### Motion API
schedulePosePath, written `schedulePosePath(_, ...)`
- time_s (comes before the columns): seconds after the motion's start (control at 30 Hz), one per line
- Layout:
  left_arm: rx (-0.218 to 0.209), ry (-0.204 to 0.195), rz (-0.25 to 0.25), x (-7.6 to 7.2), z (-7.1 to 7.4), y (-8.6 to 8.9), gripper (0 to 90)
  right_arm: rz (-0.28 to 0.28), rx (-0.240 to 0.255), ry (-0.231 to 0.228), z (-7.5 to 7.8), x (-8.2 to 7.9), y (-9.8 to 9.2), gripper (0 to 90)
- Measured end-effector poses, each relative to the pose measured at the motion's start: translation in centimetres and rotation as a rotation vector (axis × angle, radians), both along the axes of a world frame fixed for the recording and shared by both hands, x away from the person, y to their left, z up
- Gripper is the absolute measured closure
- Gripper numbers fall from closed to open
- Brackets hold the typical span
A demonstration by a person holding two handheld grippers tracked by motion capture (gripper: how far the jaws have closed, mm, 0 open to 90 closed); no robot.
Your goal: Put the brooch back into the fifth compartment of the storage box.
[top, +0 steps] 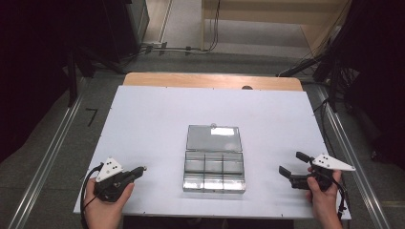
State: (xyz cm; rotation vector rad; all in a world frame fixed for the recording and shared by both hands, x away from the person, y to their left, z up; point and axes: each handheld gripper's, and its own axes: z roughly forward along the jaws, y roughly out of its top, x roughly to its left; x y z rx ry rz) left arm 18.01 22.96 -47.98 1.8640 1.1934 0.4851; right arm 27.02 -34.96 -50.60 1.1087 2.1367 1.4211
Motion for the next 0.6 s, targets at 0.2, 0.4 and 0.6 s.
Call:
schedulePosePath(0.2, -0.018, -0.011, -0.010, -0.1, 0.4, -0.4, 90.0, 0.001, -0.002, -0.001, 0.0, 0.0, 0.0, 0.8)
schedulePosePath(0.4, -0.031, -0.018, -0.016, -0.1, 0.7, -0.5, 90.0, 0.000, -0.006, -0.002, 0.0, 0.0, 0.1, 0.8)
schedulePosePath(0.6, -0.038, -0.025, -0.027, -0.1, 1.1, -0.9, 90.0, 0.000, -0.007, -0.003, 0.0, 0.0, 0.1, 0.8)
